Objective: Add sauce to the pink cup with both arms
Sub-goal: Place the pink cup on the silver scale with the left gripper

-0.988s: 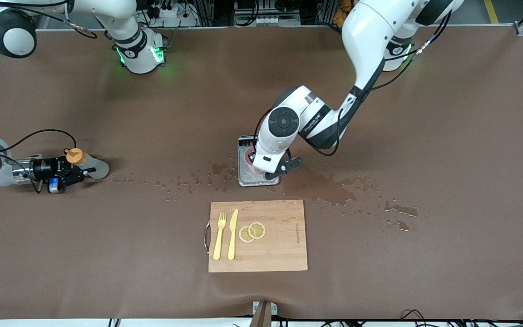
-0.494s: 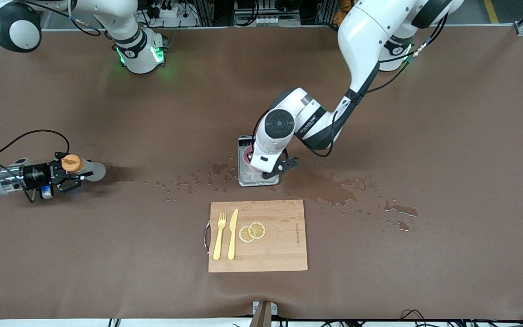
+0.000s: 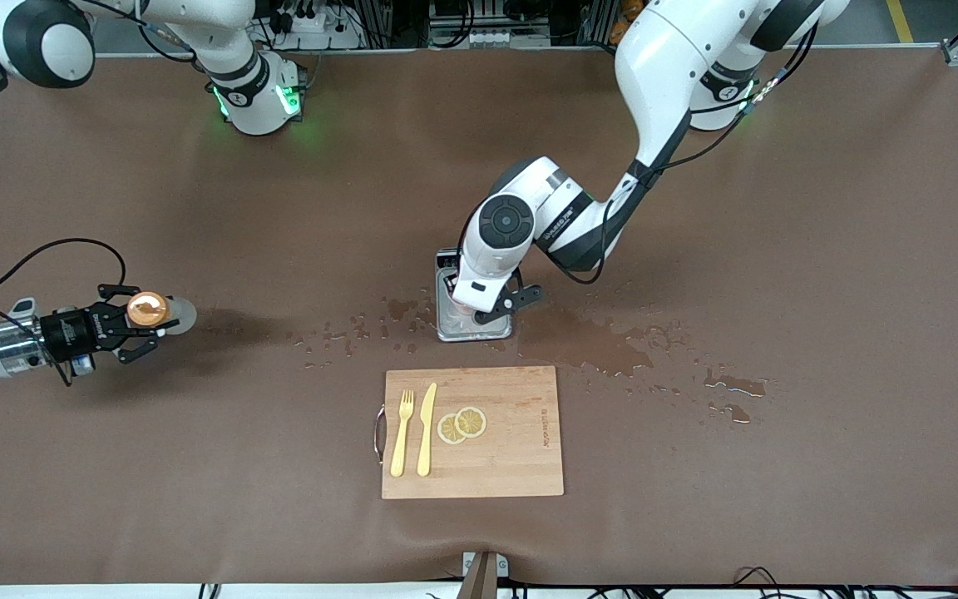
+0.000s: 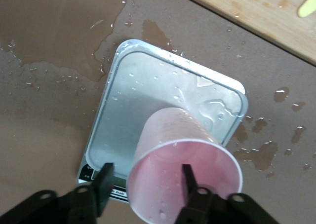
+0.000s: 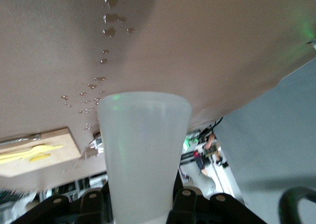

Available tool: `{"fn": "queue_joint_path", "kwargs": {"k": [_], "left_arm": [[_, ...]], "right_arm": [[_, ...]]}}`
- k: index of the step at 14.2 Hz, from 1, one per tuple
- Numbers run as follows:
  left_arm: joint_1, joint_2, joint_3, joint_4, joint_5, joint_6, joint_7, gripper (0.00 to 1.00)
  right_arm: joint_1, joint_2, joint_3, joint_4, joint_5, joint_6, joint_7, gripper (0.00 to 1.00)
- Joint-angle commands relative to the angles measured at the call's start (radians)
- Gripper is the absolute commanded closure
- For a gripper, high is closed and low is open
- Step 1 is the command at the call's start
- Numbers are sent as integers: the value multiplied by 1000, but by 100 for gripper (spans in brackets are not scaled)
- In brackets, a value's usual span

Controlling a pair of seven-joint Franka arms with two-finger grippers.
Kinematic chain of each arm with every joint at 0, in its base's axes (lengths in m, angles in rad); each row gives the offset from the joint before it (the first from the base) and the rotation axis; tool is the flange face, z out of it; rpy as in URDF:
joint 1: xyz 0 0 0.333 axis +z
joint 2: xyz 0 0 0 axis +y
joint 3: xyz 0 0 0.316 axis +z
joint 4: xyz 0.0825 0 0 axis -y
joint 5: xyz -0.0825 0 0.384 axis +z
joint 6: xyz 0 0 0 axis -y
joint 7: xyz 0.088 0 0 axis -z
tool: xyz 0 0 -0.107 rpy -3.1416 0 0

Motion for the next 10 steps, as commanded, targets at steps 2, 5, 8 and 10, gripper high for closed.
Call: {"fn": "queue_joint_path", "kwargs": {"k": [2,5,8,10], "left_arm": [[-1,-52,21,11,-3,-8,-7,0],[21,-91,24,10,7,-19,-6,0],[51,-141,24,10,21,-63,-4,0],[94,-183,24,10,29,-103,-4,0]], "right_arm": [[103,-70,-8,55,-118,-18,141,58],[167,-98,-11,58,-130,-13,235,58],[228,-106,-10,93,-152,-13,348,58],[271,-106,-11,108,-166,-11,424,58]]}}
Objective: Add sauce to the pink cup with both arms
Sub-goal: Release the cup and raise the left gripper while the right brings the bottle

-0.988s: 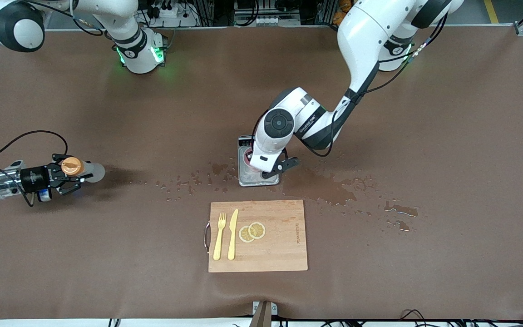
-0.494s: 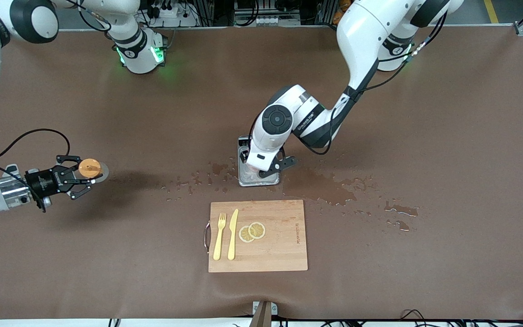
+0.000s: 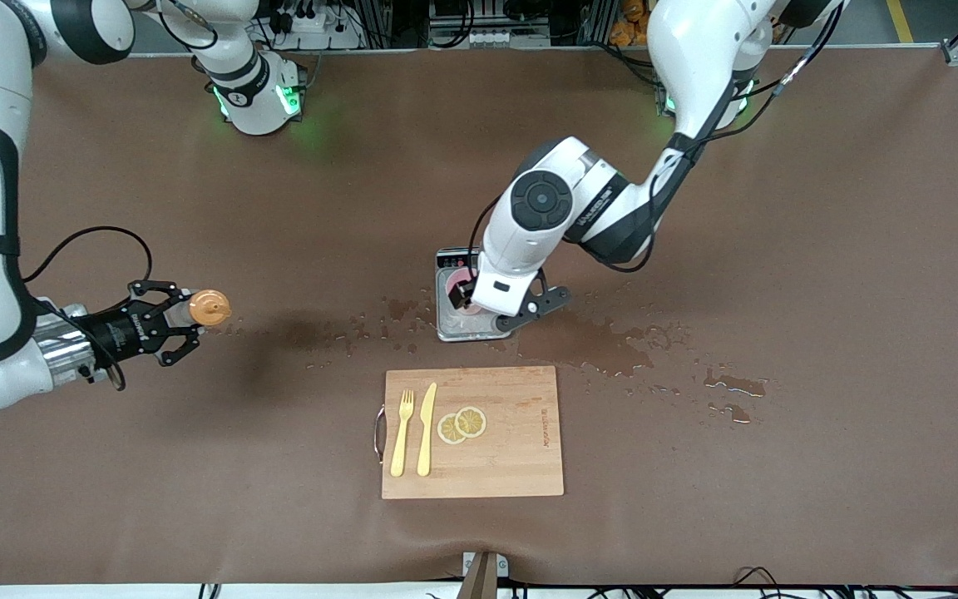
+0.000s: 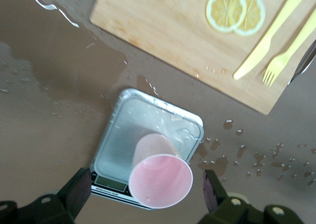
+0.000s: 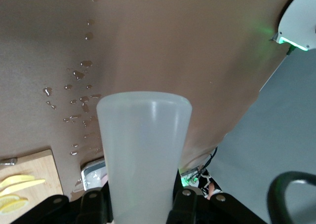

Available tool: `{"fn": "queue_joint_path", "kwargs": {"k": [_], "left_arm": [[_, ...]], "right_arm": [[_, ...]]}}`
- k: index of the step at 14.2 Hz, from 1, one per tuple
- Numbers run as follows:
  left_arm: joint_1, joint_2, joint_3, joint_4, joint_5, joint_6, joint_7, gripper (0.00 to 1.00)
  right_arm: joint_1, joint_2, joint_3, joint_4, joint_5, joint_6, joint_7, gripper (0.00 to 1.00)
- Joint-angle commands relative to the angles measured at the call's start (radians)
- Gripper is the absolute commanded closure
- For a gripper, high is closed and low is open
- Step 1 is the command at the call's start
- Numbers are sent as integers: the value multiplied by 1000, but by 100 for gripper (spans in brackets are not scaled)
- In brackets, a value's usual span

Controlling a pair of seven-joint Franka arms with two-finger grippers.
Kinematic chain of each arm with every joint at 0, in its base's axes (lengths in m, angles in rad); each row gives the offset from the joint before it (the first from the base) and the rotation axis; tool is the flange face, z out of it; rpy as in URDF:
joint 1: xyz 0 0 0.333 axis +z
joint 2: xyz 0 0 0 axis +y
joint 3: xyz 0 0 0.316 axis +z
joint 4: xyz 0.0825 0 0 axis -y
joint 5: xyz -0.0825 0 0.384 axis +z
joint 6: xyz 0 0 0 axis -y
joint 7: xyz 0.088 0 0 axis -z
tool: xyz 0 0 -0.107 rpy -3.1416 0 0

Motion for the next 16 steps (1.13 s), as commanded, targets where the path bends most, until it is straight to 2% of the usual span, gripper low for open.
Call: {"fn": "queue_joint_path", "kwargs": {"k": [1,8,12,16], "left_arm": [[64,-79,0,-19,30,-82,8,0],[250,-214,-1,-28,71,-306,209,0],[328,-288,-3,-55,78,-369,344,0],[443,-426,-4,-181,78,-375,569,0]], "right_arm": [[63,-19,-9,29,-28,-9,117,58],[221,-19,-14,78,-62,40,380,58],[335,-16,-14,81,-178,70,518,59],[438,-12,-14,80,-276,91,630,59]]}}
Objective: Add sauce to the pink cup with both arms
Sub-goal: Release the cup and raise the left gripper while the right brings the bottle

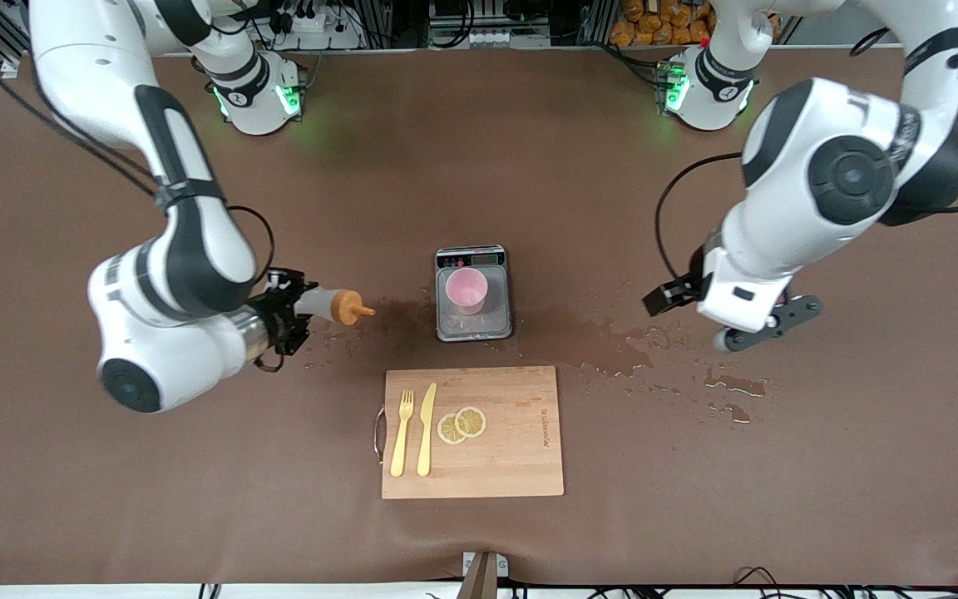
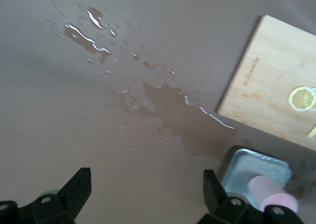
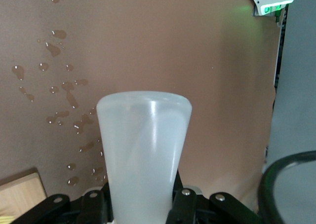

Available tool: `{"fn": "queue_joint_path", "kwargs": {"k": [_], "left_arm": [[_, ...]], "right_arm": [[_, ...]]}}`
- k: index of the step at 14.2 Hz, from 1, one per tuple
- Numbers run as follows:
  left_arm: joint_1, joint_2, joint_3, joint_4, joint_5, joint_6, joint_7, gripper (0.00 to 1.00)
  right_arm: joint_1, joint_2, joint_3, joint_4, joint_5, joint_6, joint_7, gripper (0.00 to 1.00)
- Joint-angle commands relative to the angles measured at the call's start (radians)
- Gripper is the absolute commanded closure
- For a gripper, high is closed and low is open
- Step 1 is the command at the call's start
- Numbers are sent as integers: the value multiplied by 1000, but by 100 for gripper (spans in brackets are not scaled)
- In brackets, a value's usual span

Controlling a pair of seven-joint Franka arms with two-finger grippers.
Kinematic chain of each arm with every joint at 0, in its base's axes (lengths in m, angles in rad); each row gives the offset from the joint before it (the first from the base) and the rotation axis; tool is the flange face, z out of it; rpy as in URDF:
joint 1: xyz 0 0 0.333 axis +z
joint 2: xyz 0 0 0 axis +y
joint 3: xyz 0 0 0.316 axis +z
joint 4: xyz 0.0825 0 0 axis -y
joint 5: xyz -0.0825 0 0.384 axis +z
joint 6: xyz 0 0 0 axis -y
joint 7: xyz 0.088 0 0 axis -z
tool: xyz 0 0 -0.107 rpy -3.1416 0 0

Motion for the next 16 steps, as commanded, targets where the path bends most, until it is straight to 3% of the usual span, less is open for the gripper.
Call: {"fn": "queue_joint_path", "kwargs": {"k": [1,3,7,16], "left_arm": [[95,-153,-12,-153,20,1,173,0],[156,-232,-4,-223,19,-4,343,0],[137,-306,126,-244,19,-66,543,0],[128,-353,155,-175,43,-198,705,0]], "right_arm": [[63,-12,-10,4,-74,-6,77,59],[96,-10,-8,-2,-91,-8,111,59],[172,2,-8,-8,-190,-9,175,59],[263,25,-8,-38,-316,-23,240,59]]}}
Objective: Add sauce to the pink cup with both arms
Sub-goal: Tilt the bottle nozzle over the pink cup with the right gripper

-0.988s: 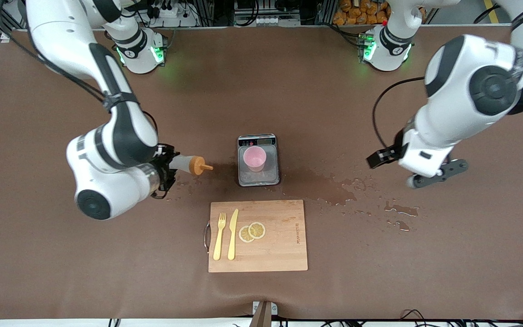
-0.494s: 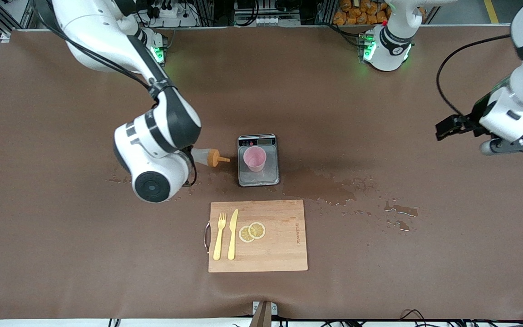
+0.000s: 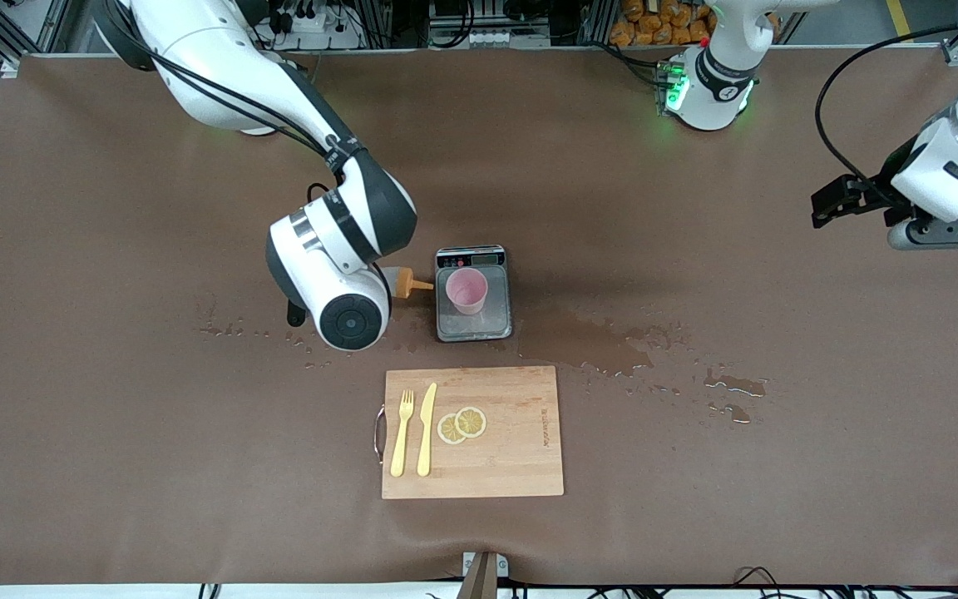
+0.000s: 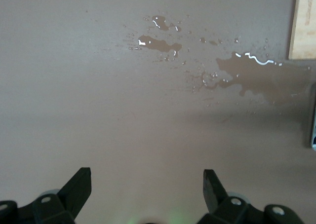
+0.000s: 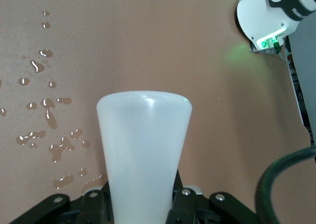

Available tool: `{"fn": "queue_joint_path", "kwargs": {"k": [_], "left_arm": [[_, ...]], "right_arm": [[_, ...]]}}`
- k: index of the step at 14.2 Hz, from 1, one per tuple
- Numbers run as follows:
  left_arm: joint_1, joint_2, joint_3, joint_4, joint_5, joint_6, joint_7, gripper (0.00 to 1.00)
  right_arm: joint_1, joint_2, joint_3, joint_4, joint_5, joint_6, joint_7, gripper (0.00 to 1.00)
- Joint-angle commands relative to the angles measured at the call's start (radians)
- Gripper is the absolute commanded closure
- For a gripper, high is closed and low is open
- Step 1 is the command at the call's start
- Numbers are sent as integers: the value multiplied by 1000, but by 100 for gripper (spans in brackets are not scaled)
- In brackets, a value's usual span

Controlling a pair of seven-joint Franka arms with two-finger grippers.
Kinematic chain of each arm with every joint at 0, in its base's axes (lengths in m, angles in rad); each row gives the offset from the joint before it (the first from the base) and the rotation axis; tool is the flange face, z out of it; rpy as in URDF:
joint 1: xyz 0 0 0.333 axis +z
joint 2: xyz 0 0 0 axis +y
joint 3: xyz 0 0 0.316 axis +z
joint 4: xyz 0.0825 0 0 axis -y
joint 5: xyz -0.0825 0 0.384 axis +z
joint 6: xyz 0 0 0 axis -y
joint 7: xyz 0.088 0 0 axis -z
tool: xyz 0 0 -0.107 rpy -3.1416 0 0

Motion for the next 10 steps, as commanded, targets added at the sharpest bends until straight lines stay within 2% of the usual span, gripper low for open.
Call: {"fn": "queue_joint_path", "kwargs": {"k": [1,5,10], "left_arm": [[-11,-15,19,42,28,-58,85,0],[-5,-13,13,81,77,-101,191,0],[3,-18,4,100,59,-121,64,0]], "right_arm": [[18,-13,-6,-19,-36,-14,21,59],[18,-13,-6,-22,-62,-18,21,64],[33,-7,-6,-38,-85,-18,20,76]]}}
